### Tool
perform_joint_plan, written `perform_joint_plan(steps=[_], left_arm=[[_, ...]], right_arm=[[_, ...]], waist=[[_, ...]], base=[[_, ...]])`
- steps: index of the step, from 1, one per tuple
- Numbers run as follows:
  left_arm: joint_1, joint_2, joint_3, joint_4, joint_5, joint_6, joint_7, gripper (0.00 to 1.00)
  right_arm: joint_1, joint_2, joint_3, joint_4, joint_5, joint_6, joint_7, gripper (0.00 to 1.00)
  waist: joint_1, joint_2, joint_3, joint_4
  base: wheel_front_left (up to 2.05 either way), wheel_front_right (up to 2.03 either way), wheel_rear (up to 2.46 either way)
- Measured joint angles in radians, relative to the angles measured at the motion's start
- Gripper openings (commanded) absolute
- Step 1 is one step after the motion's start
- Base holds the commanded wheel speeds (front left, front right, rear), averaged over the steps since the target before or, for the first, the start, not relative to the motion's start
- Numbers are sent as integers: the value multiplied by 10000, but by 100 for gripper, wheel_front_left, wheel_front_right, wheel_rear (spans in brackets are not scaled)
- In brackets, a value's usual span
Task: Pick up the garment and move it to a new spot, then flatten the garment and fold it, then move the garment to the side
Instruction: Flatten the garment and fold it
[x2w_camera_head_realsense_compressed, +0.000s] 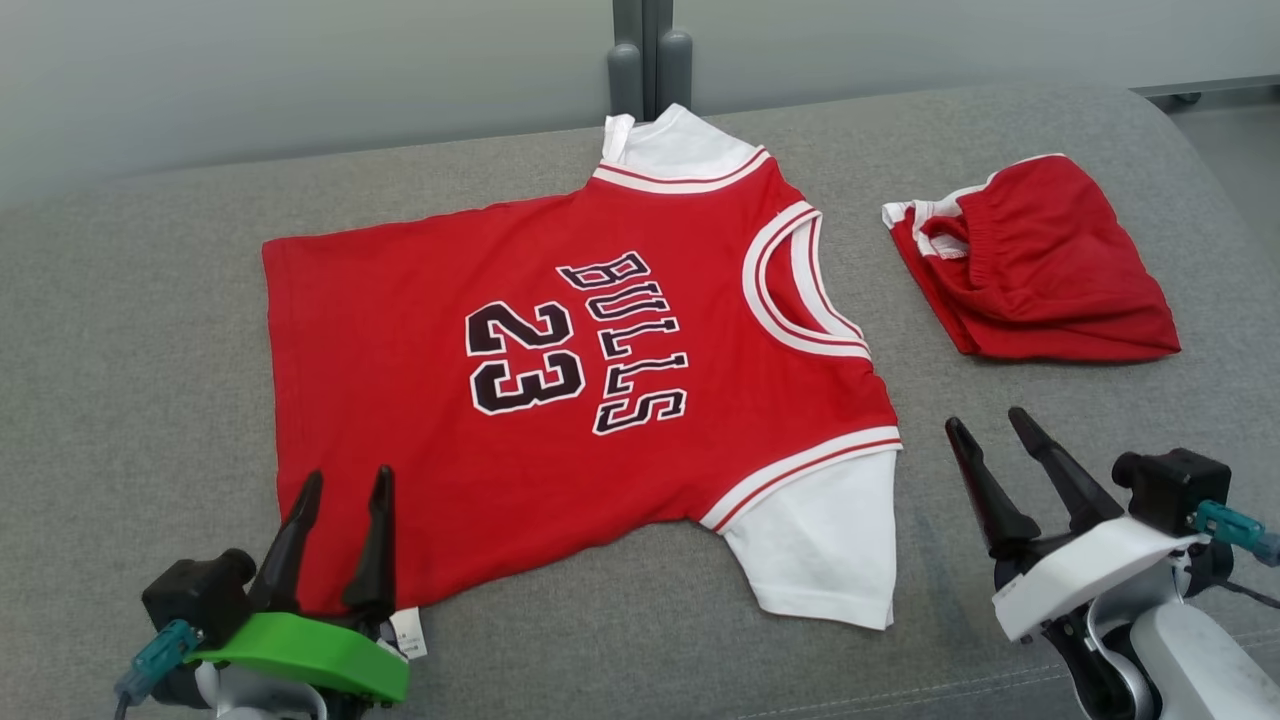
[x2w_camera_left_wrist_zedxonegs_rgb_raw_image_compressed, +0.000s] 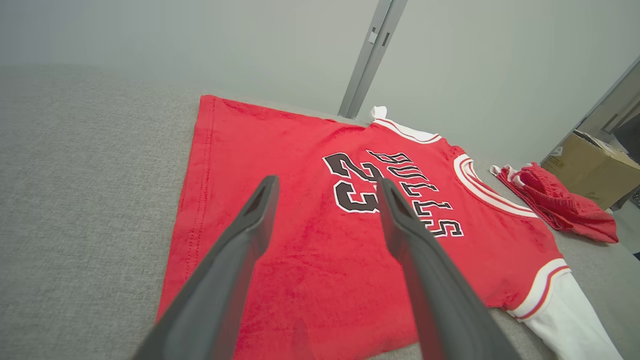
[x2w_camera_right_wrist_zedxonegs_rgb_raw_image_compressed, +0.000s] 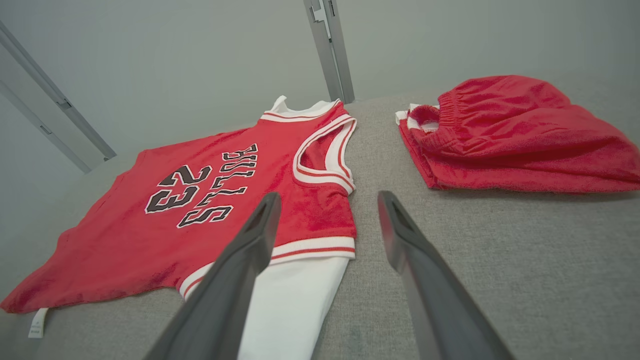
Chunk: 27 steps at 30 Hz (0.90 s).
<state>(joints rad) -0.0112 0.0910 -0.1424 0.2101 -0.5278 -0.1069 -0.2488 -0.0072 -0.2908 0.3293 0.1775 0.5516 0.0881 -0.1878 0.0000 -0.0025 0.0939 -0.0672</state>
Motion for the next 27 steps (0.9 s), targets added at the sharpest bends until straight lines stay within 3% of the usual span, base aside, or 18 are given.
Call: perform_joint_plan(steps=[10, 20, 27], left_arm=[[-73, -265, -203, -667, 663, 293, -29, 100], [459, -395, 128, -1035, 754, 809, -31, 100], [838, -399, 138, -1358, 970, 997, -31, 100]], right_arm=[[-880, 79, 31, -336, -953, -525, -330, 100], [-918, 514, -140, -408, -1304, -1333, -497, 100], [-873, 656, -163, -430, -1337, -1446, -506, 100]], waist=[[0, 0, -430, 221], [0, 0, -848, 379], [0, 0, -966, 389]], base=[[0, 0, 0], [0, 0, 0], [0, 0, 0]])
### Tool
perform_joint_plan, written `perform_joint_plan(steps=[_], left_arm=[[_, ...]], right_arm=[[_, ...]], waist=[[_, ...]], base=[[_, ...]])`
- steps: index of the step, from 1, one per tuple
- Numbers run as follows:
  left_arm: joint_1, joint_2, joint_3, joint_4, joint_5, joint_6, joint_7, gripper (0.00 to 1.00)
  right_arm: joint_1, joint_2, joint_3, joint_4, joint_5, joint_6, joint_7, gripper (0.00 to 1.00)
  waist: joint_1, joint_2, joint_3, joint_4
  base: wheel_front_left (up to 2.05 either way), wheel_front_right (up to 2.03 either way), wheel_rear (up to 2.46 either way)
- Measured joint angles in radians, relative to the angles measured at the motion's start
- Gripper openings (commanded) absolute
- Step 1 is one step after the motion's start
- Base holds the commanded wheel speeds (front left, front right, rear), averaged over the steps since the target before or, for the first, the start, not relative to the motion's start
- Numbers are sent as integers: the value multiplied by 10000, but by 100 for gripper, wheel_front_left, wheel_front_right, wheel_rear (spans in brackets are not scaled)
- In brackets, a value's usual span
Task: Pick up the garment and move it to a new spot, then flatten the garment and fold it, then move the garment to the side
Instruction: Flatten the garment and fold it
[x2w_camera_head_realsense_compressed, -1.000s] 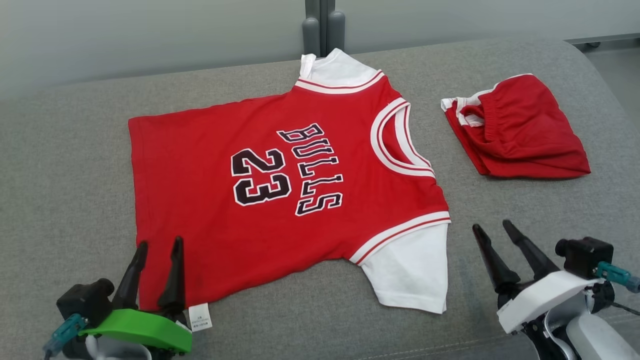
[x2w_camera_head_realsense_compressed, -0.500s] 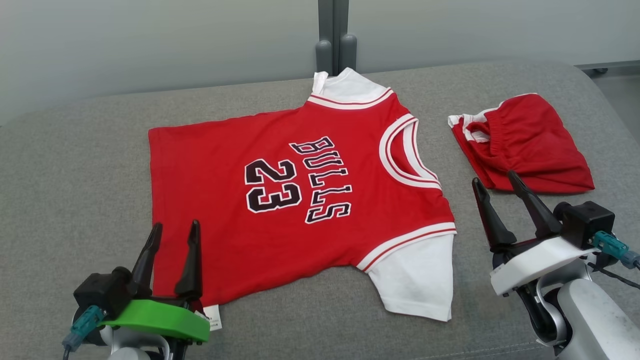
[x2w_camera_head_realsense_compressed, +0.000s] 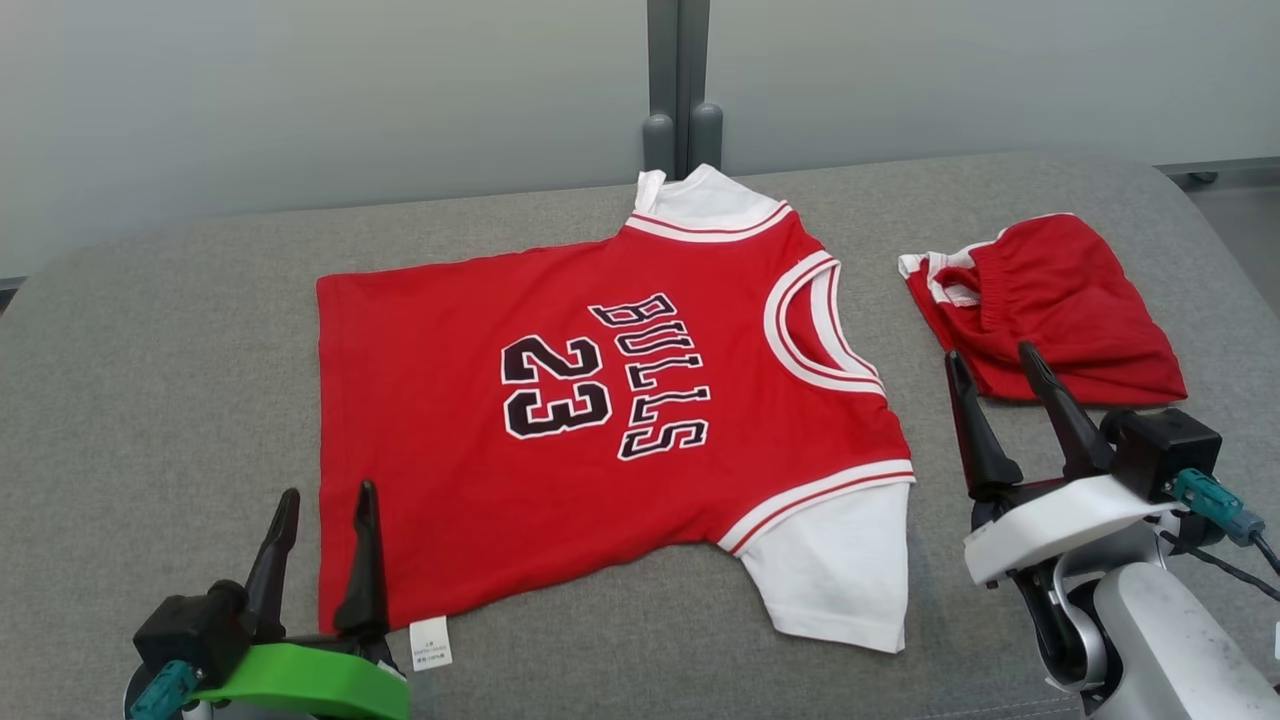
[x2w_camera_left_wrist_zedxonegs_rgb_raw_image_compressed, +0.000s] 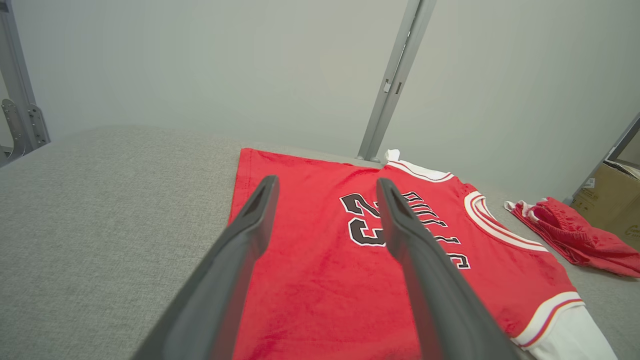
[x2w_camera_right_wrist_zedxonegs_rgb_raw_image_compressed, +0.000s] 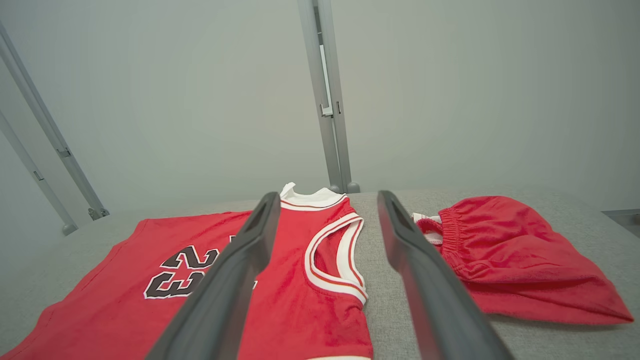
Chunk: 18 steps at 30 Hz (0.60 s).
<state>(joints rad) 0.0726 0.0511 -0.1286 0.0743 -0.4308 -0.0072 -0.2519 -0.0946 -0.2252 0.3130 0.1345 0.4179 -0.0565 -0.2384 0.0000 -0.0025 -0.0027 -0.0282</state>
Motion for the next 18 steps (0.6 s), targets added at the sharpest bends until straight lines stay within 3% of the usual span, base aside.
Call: perform_joint_plan(steps=[18], left_arm=[[352, -4, -211, -499, 228, 25, 0, 100]], right_arm=[[231, 232, -19, 52, -59, -161, -73, 100]], waist=[[0, 0, -114, -100]], base=[[0, 0, 0]])
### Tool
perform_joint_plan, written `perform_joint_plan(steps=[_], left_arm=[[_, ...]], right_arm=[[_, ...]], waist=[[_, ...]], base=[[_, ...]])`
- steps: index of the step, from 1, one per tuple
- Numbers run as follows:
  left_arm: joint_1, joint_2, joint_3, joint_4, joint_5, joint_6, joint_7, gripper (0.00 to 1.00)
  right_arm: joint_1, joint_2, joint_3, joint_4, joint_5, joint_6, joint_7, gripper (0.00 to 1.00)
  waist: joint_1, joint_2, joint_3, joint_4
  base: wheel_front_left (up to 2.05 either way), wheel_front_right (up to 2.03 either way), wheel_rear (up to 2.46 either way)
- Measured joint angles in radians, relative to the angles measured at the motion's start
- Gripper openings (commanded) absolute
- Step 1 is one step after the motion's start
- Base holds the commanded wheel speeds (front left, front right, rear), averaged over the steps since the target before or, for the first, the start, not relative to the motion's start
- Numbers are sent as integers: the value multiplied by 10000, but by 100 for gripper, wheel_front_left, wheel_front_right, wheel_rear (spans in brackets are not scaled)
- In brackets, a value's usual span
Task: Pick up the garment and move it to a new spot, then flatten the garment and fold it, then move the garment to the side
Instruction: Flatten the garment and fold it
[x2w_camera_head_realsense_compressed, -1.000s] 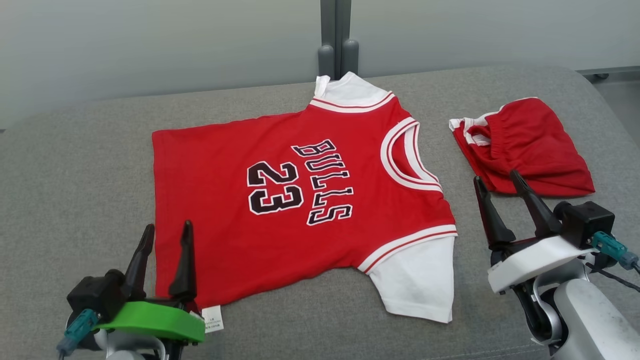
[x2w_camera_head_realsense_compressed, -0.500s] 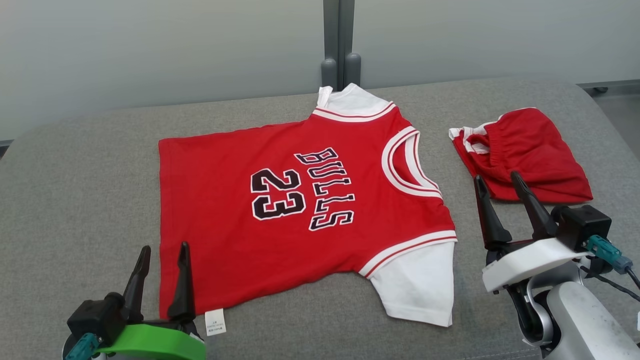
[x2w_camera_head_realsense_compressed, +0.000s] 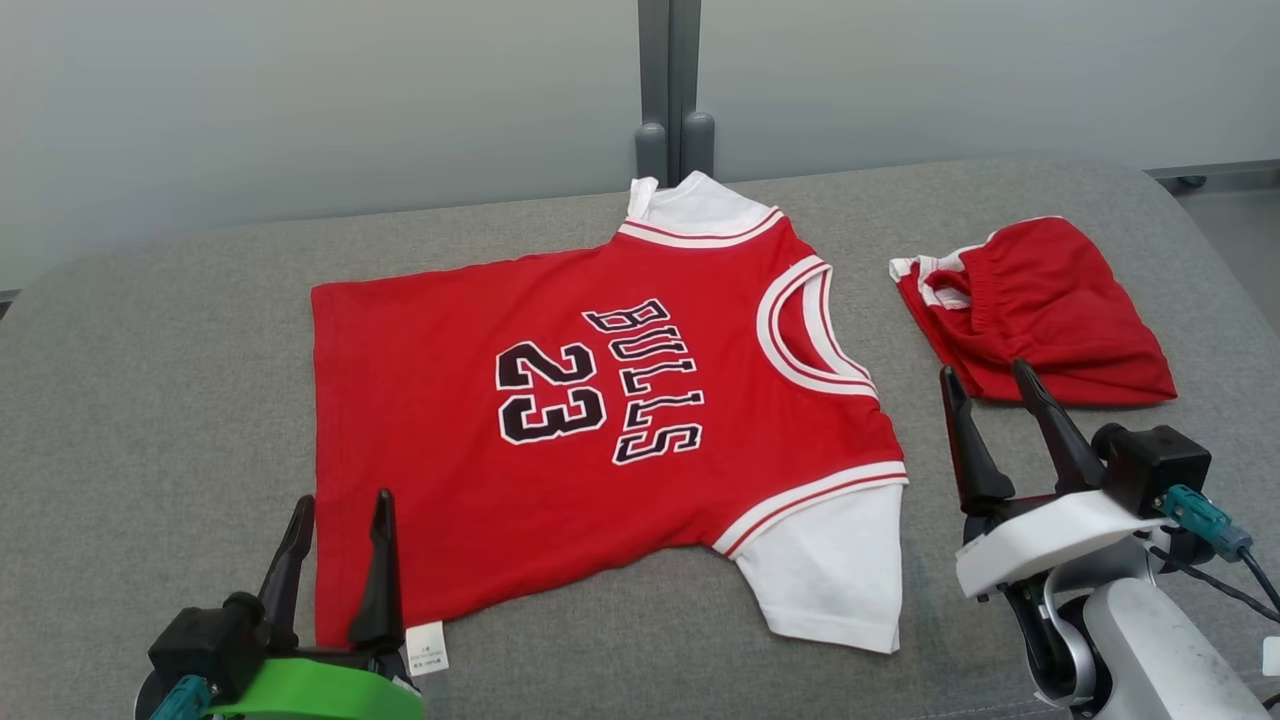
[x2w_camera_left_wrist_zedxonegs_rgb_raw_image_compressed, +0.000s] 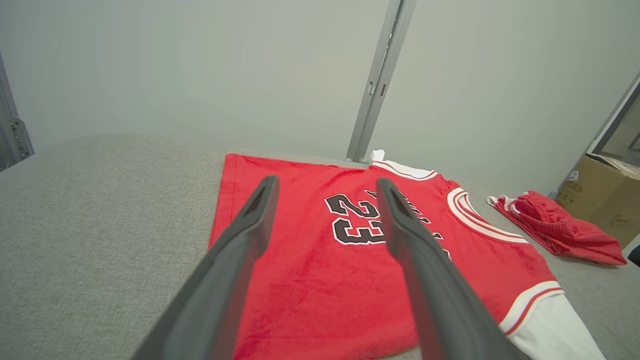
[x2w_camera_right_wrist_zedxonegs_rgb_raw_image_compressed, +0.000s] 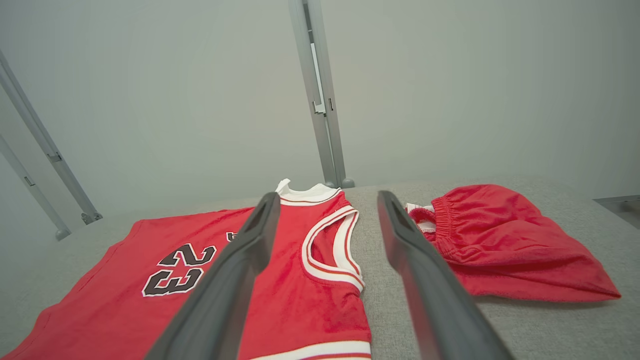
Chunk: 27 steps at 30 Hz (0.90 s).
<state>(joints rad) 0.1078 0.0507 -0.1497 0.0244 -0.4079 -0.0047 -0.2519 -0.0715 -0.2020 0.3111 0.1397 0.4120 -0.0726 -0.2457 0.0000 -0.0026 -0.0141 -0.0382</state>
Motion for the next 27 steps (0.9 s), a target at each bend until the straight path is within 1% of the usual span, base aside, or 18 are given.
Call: perform_joint_plan(steps=[24, 27], left_arm=[[220, -4, -81, -31, 59, 182, 0, 100], [361, -6, -71, 157, -245, 211, 0, 100]], right_arm=[[34, 69, -65, 46, -88, -2, -4, 100], [222, 96, -38, 255, -71, 2, 0, 100]], waist=[[0, 0, 77, -12], [0, 0, 114, -4]], base=[[0, 0, 0], [0, 0, 0]])
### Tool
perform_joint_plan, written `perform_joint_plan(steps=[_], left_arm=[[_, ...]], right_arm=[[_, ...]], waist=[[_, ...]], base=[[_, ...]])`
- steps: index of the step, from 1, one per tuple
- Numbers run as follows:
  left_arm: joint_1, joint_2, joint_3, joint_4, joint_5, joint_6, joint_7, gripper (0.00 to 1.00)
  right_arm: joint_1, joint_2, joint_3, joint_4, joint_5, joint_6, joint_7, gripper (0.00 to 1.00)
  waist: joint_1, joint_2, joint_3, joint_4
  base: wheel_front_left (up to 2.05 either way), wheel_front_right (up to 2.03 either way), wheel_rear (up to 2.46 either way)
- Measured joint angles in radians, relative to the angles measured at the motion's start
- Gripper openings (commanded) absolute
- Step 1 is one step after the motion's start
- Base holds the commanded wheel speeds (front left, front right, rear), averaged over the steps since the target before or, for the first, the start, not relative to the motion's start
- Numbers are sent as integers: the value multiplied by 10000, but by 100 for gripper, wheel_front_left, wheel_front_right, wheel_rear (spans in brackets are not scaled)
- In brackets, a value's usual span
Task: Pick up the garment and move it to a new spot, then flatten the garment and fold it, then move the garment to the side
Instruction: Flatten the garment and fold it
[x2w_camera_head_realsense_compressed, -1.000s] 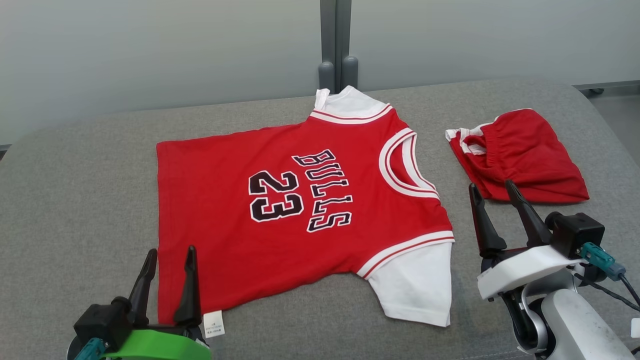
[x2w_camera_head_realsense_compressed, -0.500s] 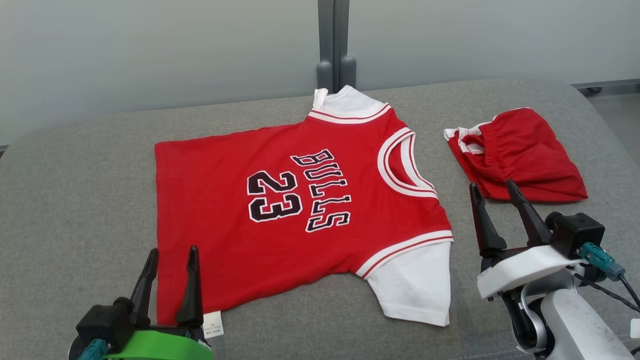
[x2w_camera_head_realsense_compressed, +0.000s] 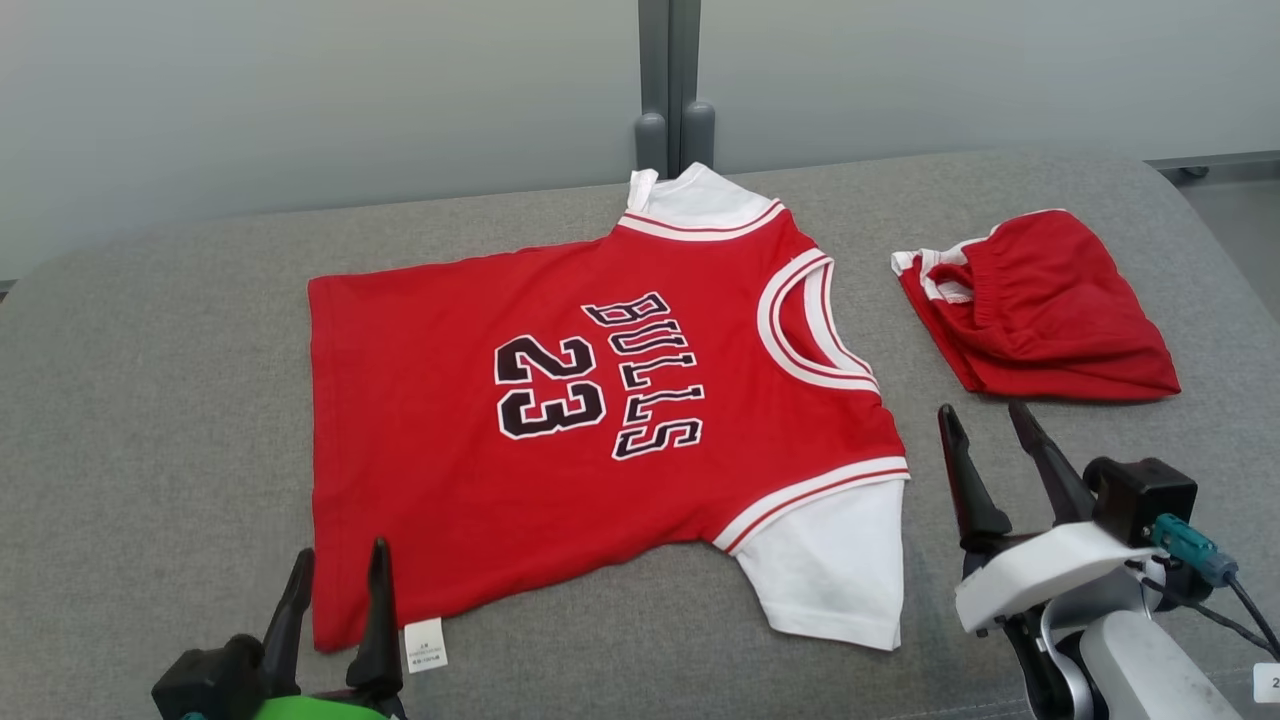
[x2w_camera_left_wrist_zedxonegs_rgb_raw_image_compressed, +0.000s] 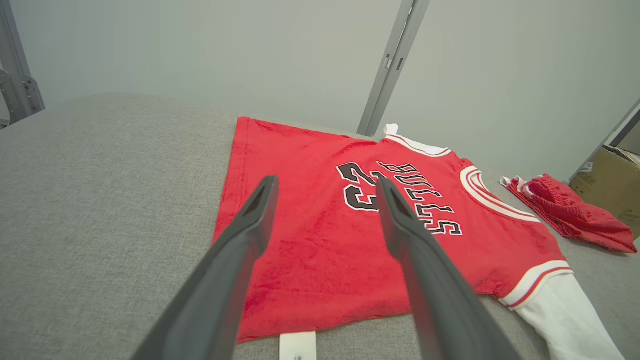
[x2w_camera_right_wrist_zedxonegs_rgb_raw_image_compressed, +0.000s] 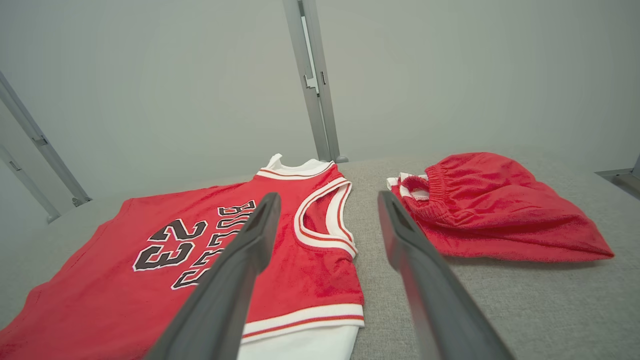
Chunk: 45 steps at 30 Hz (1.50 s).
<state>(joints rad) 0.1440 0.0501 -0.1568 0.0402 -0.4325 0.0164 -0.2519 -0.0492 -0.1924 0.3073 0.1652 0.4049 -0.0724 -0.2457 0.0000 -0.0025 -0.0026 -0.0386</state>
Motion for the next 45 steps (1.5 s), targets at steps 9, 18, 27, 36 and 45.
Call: perform_joint_plan(steps=[9, 18, 27, 36, 45], left_arm=[[382, -4, 104, 930, -1398, 203, 328, 100], [395, -8, 217, 1829, -3348, 286, 763, 100], [-384, -21, 426, 2487, -4498, 307, 851, 100], [-807, -25, 554, 3099, -4890, 408, 840, 100], [-1255, -31, 466, 3381, -5501, 263, 690, 0]], right_arm=[[585, 194, 115, 704, 617, 217, 368, 100], [825, 493, 280, 1254, 1158, 637, 635, 100], [787, 621, 570, 1724, 1277, 1083, 809, 100], [778, 650, 667, 2174, 1390, 1344, 840, 100], [683, 679, 874, 2529, 1524, 1559, 926, 100]], waist=[[0, 0, 380, 43], [0, 0, 878, 31], [0, 0, 1321, -169], [0, 0, 1557, -341], [0, 0, 1671, -308]], base=[[0, 0, 0], [0, 0, 0], [0, 0, 0], [0, 0, 0], [0, 0, 0]])
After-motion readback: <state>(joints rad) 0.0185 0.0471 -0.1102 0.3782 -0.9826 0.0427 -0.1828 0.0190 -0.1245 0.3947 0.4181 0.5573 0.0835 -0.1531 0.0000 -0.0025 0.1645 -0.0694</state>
